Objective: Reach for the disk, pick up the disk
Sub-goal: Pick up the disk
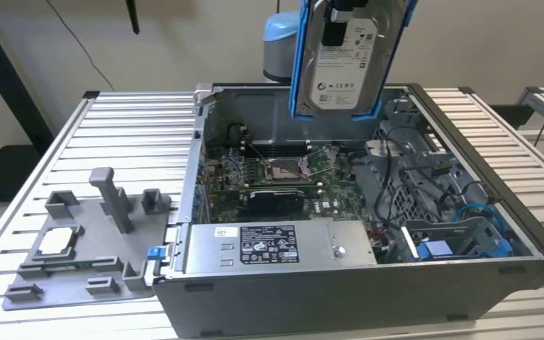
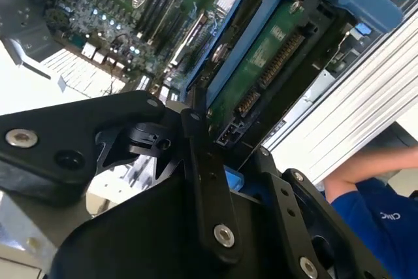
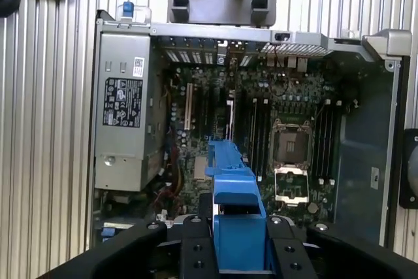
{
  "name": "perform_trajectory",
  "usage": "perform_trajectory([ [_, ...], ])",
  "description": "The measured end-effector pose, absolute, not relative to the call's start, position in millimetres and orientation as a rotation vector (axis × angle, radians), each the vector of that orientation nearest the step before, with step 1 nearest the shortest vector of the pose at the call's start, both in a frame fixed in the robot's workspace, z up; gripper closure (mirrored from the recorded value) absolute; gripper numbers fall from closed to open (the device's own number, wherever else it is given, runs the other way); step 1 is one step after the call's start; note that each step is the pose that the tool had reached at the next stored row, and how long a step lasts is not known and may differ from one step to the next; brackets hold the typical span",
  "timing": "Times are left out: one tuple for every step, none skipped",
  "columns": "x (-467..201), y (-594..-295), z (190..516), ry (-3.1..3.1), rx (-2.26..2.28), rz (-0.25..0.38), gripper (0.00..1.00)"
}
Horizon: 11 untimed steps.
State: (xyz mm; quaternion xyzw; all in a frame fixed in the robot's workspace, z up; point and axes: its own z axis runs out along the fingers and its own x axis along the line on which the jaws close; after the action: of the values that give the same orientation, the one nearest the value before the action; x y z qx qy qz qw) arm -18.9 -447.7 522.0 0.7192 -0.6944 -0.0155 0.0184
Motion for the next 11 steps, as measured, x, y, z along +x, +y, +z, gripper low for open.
perform_trajectory([
  [-16, -449, 522, -2.156, 2.233, -0.049, 1.00],
  [-14, -451, 522, -2.156, 2.233, -0.049, 1.00],
  [-11, -453, 522, -2.156, 2.233, -0.049, 1.00],
  [-8, -455, 522, -2.156, 2.232, -0.050, 1.00],
  [-6, -457, 522, -2.155, 2.232, -0.050, 1.00],
  [-5, -459, 522, -2.155, 2.232, -0.051, 1.00],
  [-4, -462, 522, -2.155, 2.232, -0.051, 1.00],
  [-2, -471, 522, -2.155, 2.232, -0.052, 1.00],
  [-2, -474, 522, -2.155, 2.232, -0.052, 1.00],
  [-2, -477, 522, -2.155, 2.232, -0.052, 1.00],
  [-1, -480, 522, -2.155, 2.232, -0.052, 1.00],
])
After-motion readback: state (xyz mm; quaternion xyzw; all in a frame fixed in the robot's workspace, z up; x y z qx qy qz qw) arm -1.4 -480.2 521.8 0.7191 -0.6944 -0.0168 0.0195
